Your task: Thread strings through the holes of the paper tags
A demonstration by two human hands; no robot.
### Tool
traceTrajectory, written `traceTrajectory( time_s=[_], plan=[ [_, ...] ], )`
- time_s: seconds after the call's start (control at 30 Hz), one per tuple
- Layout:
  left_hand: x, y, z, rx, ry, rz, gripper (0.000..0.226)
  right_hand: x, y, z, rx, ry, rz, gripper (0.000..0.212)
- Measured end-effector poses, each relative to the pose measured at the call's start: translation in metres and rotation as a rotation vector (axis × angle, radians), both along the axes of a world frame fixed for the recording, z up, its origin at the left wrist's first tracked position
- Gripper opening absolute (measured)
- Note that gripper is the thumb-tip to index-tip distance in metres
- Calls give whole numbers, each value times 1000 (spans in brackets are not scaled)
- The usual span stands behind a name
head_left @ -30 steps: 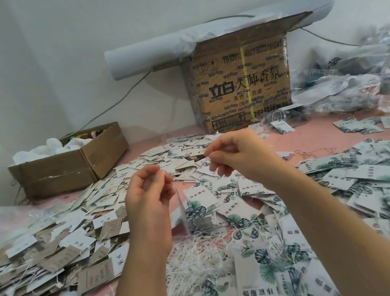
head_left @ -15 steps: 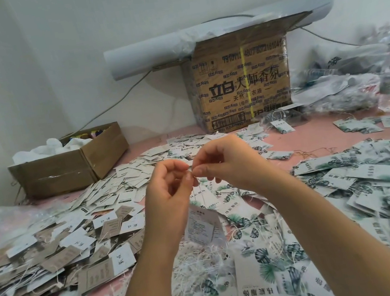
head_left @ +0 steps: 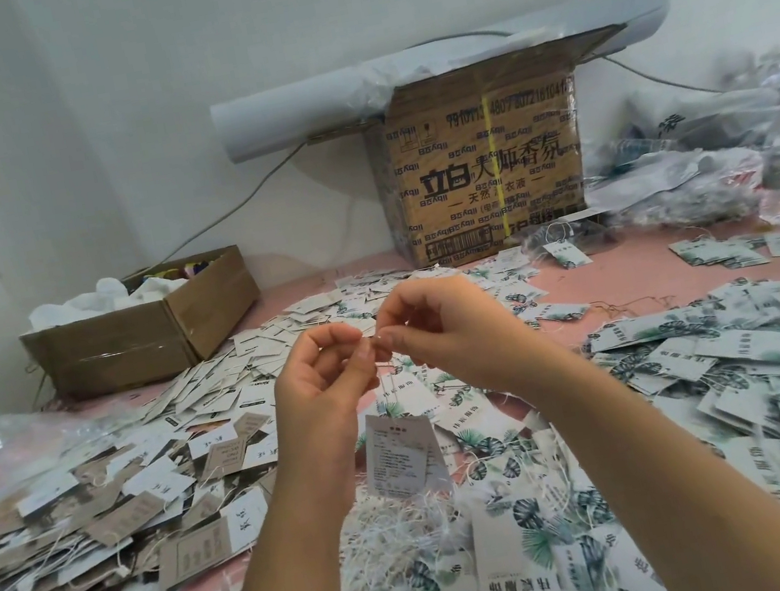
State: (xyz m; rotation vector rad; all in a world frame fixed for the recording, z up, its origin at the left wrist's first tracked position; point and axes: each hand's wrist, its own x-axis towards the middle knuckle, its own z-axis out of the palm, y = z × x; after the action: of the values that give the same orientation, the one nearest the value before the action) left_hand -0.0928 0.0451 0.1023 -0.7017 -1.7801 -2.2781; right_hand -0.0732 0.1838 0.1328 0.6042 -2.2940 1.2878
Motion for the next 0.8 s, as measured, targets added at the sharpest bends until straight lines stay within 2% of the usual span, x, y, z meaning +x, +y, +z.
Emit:
traceTrajectory(
  time_s=[0.23,0.6,0.7,0.8],
  plan=[
    [2,3,-1,-125,116,103,18,-1,3,0,-14,-33,-22,18],
    [0,4,-4,-223,173,98,22,-3,6,-1,-101,-123,-18,4],
    [0,3,-4,-246,183,102,22,-3,6,-2,-174,-155,9,5],
    [1,3,-4,-285,198,98,23,-4,7,-2,-155,-154,-4,11]
  ],
)
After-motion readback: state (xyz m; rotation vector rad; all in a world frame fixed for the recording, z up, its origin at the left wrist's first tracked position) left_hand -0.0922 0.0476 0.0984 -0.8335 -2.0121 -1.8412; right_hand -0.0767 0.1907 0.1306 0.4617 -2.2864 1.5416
